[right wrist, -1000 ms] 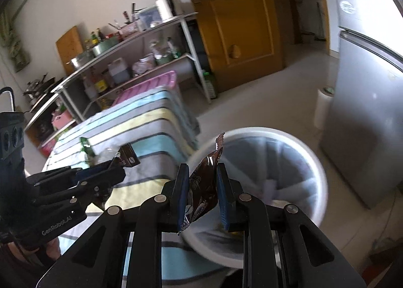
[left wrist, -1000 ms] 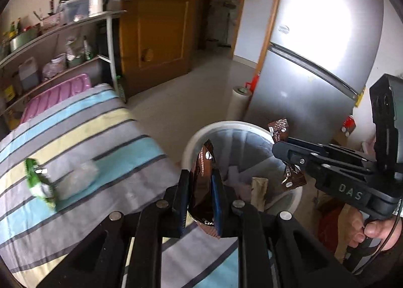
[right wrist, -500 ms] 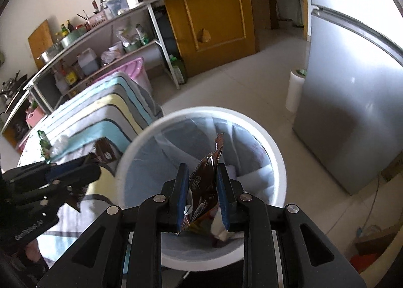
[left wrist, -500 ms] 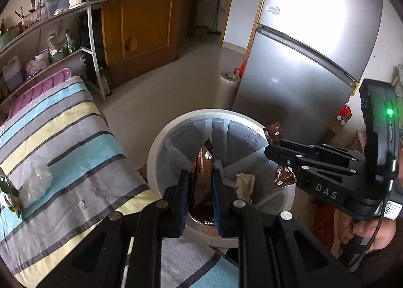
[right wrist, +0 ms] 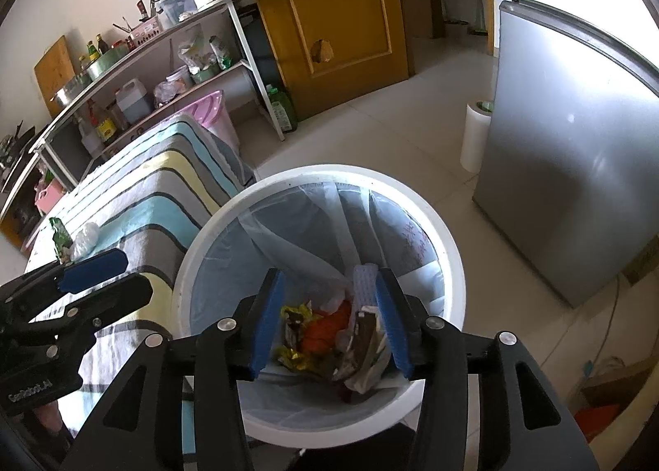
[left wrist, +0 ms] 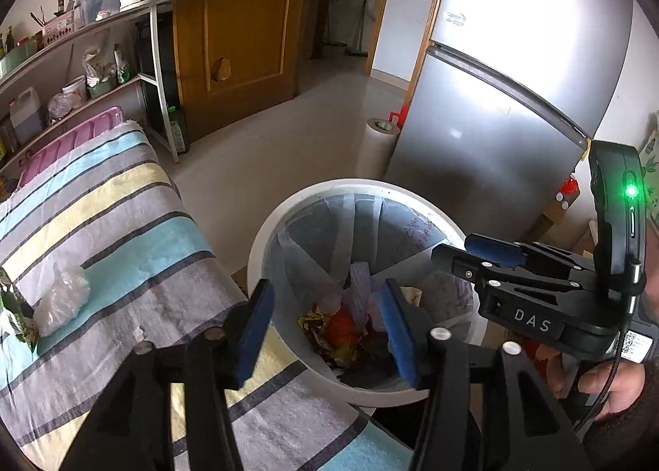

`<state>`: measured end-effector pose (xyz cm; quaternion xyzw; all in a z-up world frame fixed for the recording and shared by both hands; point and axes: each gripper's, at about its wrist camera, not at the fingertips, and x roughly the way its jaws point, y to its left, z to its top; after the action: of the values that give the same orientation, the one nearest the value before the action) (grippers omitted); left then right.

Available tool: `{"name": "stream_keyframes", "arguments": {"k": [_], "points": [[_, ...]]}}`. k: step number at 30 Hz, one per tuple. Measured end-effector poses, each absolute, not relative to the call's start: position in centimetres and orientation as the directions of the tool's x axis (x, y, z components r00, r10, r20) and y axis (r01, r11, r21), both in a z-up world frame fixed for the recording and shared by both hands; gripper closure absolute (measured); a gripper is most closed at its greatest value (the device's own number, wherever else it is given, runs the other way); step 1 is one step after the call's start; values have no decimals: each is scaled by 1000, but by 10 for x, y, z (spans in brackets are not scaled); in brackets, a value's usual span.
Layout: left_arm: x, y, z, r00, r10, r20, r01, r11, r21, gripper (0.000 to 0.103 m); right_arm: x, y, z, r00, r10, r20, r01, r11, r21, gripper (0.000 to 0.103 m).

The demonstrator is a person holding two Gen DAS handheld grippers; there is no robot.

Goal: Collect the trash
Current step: 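Move both open tools back over the table toward the green bag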

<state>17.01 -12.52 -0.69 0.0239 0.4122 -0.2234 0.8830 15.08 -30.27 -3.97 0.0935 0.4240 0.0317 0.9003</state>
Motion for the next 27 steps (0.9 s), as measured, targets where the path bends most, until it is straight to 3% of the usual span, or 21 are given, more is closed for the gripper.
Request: {"name": "stream_keyframes", "arguments": {"k": [10, 27], "points": [[163, -97, 5, 612, -334, -716, 357, 926, -127, 42, 142, -293, -29, 664, 141, -734, 27, 977, 212, 55], [148, 5, 13, 693, -189, -695, 148, 982, -119, 35, 148, -221, -10, 683, 236, -691, -115, 969, 217, 55]]}}
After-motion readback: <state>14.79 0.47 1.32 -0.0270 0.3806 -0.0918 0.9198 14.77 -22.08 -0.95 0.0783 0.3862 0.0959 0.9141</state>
